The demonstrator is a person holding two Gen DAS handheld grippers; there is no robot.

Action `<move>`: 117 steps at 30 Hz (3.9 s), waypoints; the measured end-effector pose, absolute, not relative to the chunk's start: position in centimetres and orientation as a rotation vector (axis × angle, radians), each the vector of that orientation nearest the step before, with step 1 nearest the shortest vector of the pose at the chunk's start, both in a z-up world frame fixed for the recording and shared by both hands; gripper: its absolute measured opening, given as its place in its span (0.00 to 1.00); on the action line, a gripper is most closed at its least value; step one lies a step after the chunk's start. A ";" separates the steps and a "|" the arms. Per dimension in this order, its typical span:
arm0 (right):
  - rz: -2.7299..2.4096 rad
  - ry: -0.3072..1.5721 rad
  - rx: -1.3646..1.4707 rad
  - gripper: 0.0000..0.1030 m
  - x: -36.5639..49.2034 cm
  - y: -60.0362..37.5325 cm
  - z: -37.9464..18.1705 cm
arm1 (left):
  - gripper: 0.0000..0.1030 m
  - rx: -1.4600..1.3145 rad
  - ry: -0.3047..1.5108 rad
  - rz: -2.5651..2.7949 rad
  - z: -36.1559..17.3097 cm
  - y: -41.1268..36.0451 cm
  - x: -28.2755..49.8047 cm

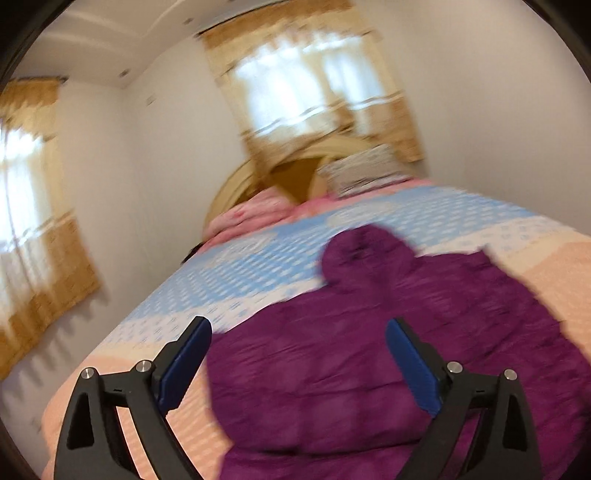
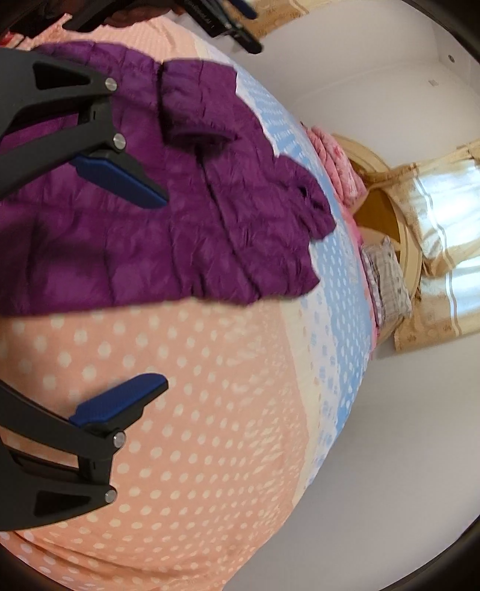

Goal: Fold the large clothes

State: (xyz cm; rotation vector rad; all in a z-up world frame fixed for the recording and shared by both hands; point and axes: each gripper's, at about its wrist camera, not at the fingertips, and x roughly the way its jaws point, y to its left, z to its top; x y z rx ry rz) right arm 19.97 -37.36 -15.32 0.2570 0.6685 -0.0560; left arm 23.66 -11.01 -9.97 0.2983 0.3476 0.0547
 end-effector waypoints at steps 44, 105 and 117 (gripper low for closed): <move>-0.155 0.669 0.297 0.61 27.5 -37.5 -13.8 | 0.93 0.021 0.716 0.325 -15.9 2.0 30.8; -0.222 0.777 0.295 0.22 46.8 -38.2 -19.9 | 0.99 -0.121 0.945 0.255 -22.7 -0.3 53.8; -0.237 0.782 0.268 0.22 47.2 -37.8 -20.1 | 0.99 -0.124 0.946 0.255 -23.0 -0.3 54.1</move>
